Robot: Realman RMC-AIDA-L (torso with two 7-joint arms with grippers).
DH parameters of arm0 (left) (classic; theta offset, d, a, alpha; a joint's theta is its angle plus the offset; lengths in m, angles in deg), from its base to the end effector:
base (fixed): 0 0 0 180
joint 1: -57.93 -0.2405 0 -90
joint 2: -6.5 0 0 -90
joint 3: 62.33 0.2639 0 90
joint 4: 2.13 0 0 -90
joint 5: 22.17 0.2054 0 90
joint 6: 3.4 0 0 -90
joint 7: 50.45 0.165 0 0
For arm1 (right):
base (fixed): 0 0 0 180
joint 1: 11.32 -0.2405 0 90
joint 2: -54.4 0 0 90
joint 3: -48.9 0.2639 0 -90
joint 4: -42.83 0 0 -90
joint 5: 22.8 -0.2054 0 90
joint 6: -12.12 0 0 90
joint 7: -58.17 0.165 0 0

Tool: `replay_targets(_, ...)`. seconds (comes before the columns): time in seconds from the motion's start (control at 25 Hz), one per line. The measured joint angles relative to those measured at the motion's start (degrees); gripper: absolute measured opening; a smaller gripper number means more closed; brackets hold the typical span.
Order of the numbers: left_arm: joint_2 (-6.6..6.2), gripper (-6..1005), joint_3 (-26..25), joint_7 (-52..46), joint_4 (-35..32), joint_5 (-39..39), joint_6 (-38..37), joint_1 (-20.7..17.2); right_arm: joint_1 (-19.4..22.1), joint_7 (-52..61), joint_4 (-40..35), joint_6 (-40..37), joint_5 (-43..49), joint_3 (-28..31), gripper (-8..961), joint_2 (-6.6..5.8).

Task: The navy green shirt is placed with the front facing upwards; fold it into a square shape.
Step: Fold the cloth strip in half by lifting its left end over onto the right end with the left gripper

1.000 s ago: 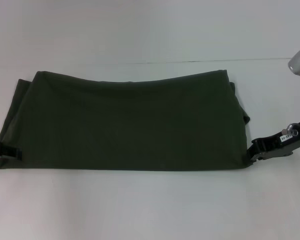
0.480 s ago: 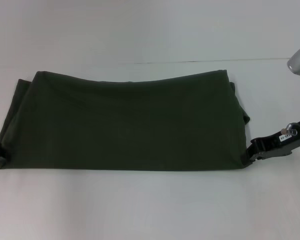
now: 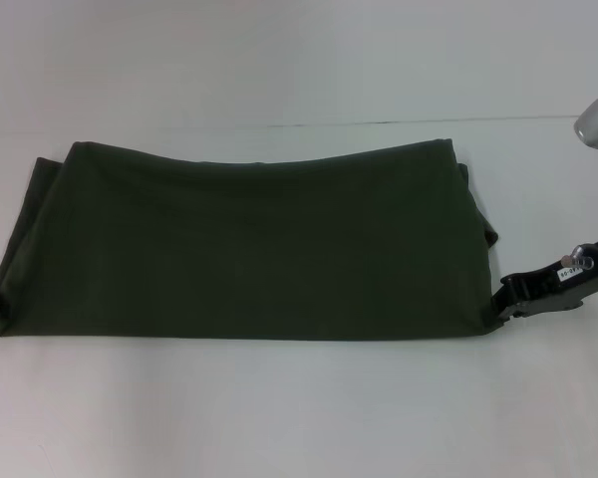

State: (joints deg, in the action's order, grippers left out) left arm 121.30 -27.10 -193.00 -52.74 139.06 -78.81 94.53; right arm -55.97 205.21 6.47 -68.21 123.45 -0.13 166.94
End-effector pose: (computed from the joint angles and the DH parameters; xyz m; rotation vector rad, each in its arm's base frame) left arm -0.3502 0.3805 0.0585 -1.9590 -1.5993 0.1558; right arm 0.2789 0.3899 -0.0086 -2.2758 1.7505 -0.1475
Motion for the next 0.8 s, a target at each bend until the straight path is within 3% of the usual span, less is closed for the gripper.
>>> replay_targets(0.8, -0.46, 47, 0.0, 0.7, -0.6, 2.2, -5.3, 0.5, 0.4, -0.4, -0.9, -3.7, 0.0, 0.0, 31, -0.48)
